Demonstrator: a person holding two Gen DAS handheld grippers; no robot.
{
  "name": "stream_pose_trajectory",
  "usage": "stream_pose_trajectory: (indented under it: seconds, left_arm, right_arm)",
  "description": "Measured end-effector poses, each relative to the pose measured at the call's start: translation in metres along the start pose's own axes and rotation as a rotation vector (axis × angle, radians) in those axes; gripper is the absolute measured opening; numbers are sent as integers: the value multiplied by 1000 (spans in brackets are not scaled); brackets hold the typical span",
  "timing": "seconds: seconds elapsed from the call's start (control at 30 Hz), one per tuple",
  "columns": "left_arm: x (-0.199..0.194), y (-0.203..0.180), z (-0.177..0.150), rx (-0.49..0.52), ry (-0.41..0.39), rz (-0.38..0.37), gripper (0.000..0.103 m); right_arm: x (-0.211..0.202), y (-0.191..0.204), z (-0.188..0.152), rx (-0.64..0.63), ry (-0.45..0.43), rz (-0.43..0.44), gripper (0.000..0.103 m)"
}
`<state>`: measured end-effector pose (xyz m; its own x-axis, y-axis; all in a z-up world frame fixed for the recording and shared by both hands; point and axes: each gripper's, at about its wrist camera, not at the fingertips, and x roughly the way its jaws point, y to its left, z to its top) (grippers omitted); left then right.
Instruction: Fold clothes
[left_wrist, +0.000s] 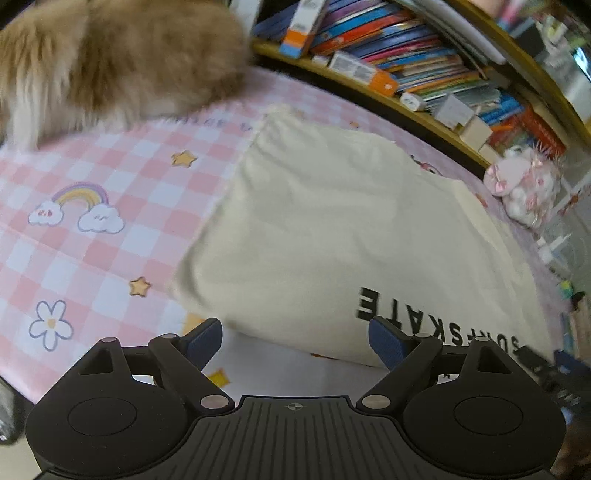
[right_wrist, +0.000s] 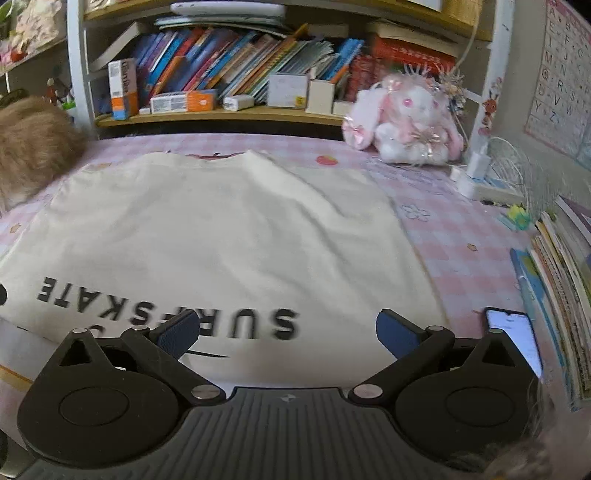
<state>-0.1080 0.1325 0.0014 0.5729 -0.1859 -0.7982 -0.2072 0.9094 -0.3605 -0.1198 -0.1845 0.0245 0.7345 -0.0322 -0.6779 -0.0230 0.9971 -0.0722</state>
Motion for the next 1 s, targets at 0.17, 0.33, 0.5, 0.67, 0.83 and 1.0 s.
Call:
stream_pose_trajectory:
  seconds: [0.17, 0.33, 0.5, 0.67, 0.83, 1.0]
  left_arm:
    - [4, 49, 22, -142, 88, -84, 88]
    - [13, 103, 38, -388, 147, -225, 85]
    - [27, 126, 44, -478, 170, -291, 74]
    - [37, 140, 49, -556, 176, -341, 71]
    - [48, 150, 54, -618, 166, -391, 68]
    - [56, 154, 55, -670, 158, -420, 56]
  right_arm:
    - [3, 38, 3, -9, -4, -22, 103]
    - [3, 73, 6, -30, -14, -43, 103]
    - [1, 105, 9, -110, -29, -107, 103]
    - [0, 124, 14, -163, -26, -120, 103]
    - [-2, 144, 26, -228, -35, -50, 103]
    - [3, 175, 35, -340, -41, 43, 103]
